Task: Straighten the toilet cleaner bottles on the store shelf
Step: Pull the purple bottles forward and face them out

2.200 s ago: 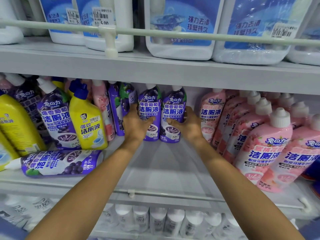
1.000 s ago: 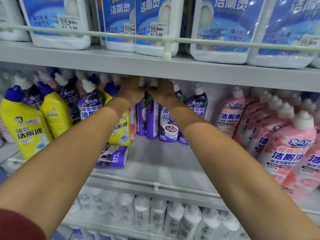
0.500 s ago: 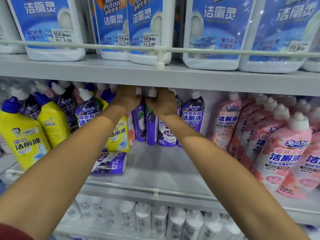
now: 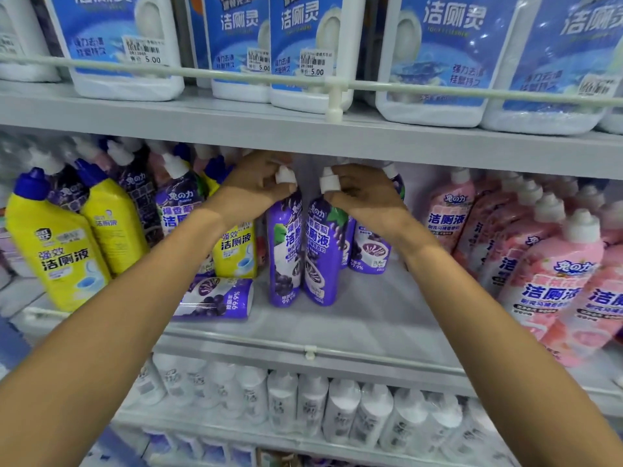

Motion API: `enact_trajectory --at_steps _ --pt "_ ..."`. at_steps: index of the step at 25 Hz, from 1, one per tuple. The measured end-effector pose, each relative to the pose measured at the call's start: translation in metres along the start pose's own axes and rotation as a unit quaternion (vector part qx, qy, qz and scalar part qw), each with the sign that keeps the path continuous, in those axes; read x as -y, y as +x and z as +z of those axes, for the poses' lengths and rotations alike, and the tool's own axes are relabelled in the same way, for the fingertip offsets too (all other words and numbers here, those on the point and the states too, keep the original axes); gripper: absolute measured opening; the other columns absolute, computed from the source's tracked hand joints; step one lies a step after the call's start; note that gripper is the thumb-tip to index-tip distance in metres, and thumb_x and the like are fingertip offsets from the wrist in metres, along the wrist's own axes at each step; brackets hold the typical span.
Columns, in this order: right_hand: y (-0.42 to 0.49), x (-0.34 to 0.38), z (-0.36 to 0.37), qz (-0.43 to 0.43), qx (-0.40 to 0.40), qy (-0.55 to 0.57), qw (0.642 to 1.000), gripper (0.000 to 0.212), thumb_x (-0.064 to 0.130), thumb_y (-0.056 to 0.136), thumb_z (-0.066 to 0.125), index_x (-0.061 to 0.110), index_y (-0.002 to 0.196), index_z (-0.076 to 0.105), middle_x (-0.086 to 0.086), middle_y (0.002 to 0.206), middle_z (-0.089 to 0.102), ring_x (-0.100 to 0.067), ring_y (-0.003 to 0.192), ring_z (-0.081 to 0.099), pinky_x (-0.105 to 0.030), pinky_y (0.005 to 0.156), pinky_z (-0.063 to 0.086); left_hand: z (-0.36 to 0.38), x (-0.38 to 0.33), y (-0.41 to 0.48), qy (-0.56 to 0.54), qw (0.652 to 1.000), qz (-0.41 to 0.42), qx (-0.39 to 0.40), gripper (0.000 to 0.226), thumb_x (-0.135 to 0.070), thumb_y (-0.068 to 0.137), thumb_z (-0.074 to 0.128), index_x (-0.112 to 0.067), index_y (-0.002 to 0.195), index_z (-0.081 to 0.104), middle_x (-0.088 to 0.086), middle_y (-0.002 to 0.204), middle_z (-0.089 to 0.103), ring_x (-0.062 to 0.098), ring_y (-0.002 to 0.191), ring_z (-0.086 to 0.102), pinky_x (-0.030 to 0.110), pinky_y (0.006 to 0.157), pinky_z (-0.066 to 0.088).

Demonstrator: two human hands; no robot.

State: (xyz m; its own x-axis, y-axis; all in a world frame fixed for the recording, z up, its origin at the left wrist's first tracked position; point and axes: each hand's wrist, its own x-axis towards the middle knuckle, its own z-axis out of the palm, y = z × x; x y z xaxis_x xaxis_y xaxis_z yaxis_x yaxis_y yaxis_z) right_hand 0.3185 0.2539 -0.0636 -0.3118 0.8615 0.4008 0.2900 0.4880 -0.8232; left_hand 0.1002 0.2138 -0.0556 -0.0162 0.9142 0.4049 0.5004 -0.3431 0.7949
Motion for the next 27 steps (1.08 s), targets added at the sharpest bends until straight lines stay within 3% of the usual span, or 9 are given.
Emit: enact_trajectory --at_steps 2,4,6,9,13,17,21,25,27 --pt "-0.02 -0.008 -0.001 -0.005 0.018 -0.035 0.999 0.06 0.033 0.079 0.085 0.015 0.13 0.06 0.009 0.112 0.071 -0.005 0.102 0.069 -0.021 0.092 0.055 0.012 0.012 -0.015 0.023 0.999 -0.033 -0.019 0.061 -0.032 0.073 0.088 -0.01 0.121 0.057 0.005 0.114 0.07 0.015 0.101 0.068 0.034 0.088 0.058" --pt "-0.034 -0.021 0.006 -0.009 0.005 -0.107 0.994 0.057 0.039 0.077 0.087 0.019 0.122 0.06 0.023 0.098 0.063 0.01 0.086 0.061 -0.003 0.072 0.045 0.026 0.022 -0.03 0.055 0.993 -0.09 -0.06 0.071 -0.058 0.06 0.086 -0.018 0.112 0.061 -0.001 0.105 0.071 0.016 0.096 0.068 0.041 0.082 0.058" --pt "-0.041 -0.03 0.006 -0.005 -0.005 -0.131 0.991 0.044 0.041 0.079 0.084 0.018 0.109 0.061 0.016 0.091 0.067 -0.002 0.079 0.065 -0.012 0.071 0.05 0.032 0.026 -0.033 0.028 0.992 -0.093 -0.082 0.061 -0.049 0.067 0.085 -0.012 0.11 0.062 0.006 0.103 0.072 0.02 0.093 0.068 0.04 0.082 0.057" --pt "-0.043 -0.038 -0.019 -0.006 0.036 -0.105 0.994 0.043 0.041 0.081 0.08 0.019 0.115 0.063 0.002 0.105 0.075 -0.022 0.095 0.074 -0.045 0.087 0.059 0.034 0.02 -0.033 -0.089 0.992 -0.076 -0.038 0.04 -0.014 0.083 0.081 0.0 0.114 0.061 0.02 0.109 0.071 0.018 0.092 0.065 0.031 0.079 0.052" --pt "-0.056 -0.042 -0.072 0.024 0.11 0.015 0.994 0.045 0.009 0.091 0.074 0.008 0.133 0.058 -0.005 0.125 0.071 -0.013 0.105 0.071 -0.032 0.089 0.059 0.052 0.019 -0.037 -0.189 0.979 -0.049 0.053 0.036 -0.011 0.092 0.07 -0.006 0.127 0.062 0.014 0.122 0.071 0.019 0.106 0.069 0.032 0.09 0.057" --pt "-0.062 -0.059 -0.079 0.048 0.06 -0.02 0.997 0.058 0.025 0.084 0.082 0.023 0.133 0.052 -0.002 0.12 0.071 -0.023 0.106 0.071 -0.04 0.082 0.063 0.076 0.02 -0.037 -0.138 0.989 -0.034 0.031 0.051 -0.026 0.084 0.08 -0.014 0.13 0.061 0.005 0.118 0.073 0.023 0.111 0.069 0.041 0.096 0.057" --pt "-0.075 -0.079 -0.057 0.031 -0.007 -0.072 0.997 0.055 0.028 0.08 0.085 0.012 0.124 0.056 0.002 0.115 0.074 -0.018 0.103 0.071 -0.04 0.088 0.06 0.084 0.039 -0.044 -0.05 0.991 -0.119 0.032 0.064 -0.06 0.054 0.083 -0.024 0.105 0.067 -0.004 0.1 0.077 0.02 0.096 0.073 0.052 0.082 0.061" --pt "-0.064 -0.086 -0.073 0.033 0.02 -0.084 0.996 0.057 0.025 0.084 0.081 0.013 0.132 0.053 0.001 0.118 0.073 -0.01 0.102 0.071 -0.027 0.082 0.059 0.083 0.041 -0.034 -0.079 0.992 -0.087 0.053 0.053 -0.051 0.066 0.084 -0.024 0.108 0.068 -0.002 0.104 0.077 0.024 0.101 0.073 0.057 0.087 0.058" --pt "-0.056 -0.089 -0.079 0.044 0.034 -0.101 0.993 0.059 0.028 0.084 0.082 0.015 0.133 0.051 -0.001 0.119 0.072 -0.012 0.103 0.071 -0.033 0.086 0.061 0.087 0.042 -0.03 -0.072 0.994 -0.071 0.035 0.044 -0.039 0.074 0.085 -0.019 0.109 0.066 0.0 0.102 0.076 0.024 0.099 0.073 0.056 0.086 0.059"
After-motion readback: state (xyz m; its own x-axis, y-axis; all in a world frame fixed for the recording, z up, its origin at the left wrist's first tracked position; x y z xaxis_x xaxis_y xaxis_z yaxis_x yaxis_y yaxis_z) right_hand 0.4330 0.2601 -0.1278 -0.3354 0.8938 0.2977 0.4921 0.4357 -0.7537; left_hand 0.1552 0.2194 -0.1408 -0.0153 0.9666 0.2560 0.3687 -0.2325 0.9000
